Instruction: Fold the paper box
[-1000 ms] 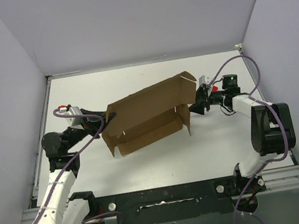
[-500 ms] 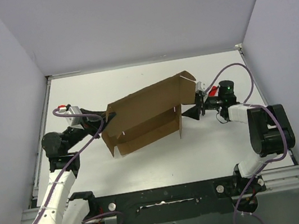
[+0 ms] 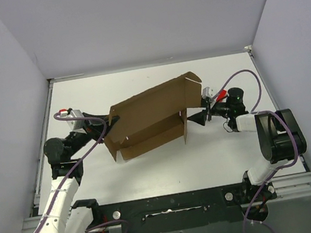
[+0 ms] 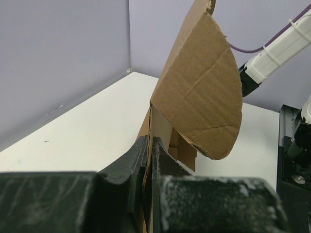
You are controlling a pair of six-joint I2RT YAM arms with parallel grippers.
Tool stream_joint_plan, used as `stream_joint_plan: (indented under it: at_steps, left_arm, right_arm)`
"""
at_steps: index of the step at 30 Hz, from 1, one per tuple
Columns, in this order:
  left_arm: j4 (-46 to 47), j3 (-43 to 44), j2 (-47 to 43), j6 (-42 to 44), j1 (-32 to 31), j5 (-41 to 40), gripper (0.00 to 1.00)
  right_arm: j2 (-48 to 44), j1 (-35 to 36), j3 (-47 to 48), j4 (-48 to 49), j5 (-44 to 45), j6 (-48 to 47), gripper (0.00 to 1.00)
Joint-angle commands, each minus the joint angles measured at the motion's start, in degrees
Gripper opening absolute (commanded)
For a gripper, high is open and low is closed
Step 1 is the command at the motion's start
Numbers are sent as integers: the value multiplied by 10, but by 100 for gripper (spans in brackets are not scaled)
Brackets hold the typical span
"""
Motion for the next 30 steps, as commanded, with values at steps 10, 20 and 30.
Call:
stream_joint_plan:
  at_steps: [10,20,30]
  left_arm:
    - [11,-4,-2,-8,1,-4,0]
    - [10,-5,-7,-8,1,-2,0]
    - [5,-5,-13,-6,2,-5,0]
  right_arm:
    - [-16,15,14,-11,-73,-32,53]
    - [-50,15,45,-218,-104,-178,51]
    - [-60,8,95,-418,-120,-339,54]
